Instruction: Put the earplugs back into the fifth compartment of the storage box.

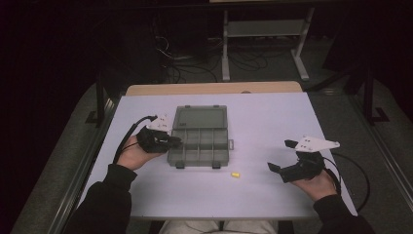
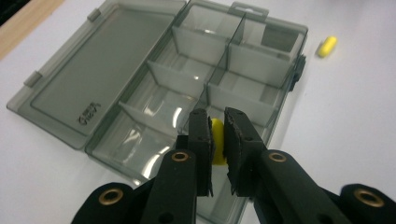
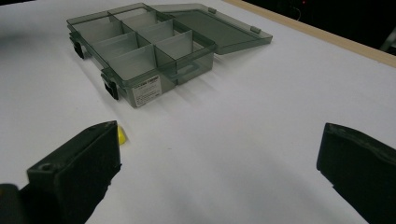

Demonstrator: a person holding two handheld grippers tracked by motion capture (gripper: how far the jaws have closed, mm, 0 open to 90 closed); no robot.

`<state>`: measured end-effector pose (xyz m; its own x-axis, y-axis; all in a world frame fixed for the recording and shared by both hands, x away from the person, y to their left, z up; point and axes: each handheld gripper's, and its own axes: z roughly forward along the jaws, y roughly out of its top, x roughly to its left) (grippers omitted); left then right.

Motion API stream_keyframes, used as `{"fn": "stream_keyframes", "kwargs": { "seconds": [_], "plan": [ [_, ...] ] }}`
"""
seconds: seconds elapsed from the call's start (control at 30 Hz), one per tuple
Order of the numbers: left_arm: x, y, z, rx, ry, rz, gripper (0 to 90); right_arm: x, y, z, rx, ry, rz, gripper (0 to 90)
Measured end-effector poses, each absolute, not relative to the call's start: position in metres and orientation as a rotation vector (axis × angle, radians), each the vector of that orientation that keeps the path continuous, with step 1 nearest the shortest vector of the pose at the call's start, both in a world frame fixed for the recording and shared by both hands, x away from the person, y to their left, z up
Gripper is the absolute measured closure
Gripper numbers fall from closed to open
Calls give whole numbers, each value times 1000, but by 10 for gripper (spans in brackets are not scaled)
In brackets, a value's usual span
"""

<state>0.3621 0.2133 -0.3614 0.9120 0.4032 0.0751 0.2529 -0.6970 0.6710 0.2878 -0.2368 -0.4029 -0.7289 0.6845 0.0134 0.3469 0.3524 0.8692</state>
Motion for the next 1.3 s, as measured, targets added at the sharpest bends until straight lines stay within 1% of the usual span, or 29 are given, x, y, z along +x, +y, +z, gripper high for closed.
{"fn": "stream_keyframes", "kwargs": {
  "seconds": [0.67,1.1,1.13,1.3],
  "plan": [
    [368,220,-388,2394,528,235,810,288,-236,-404,907,2281,1317,0],
    [370,218,-402,2447,548,202,804,288,-236,-404,905,2286,1312,0],
    [370,218,-401,2447,546,200,797,288,-236,-404,905,2287,1313,0],
    [369,220,-400,2433,549,186,656,288,-236,-404,905,2286,1316,0]
  ]
}}
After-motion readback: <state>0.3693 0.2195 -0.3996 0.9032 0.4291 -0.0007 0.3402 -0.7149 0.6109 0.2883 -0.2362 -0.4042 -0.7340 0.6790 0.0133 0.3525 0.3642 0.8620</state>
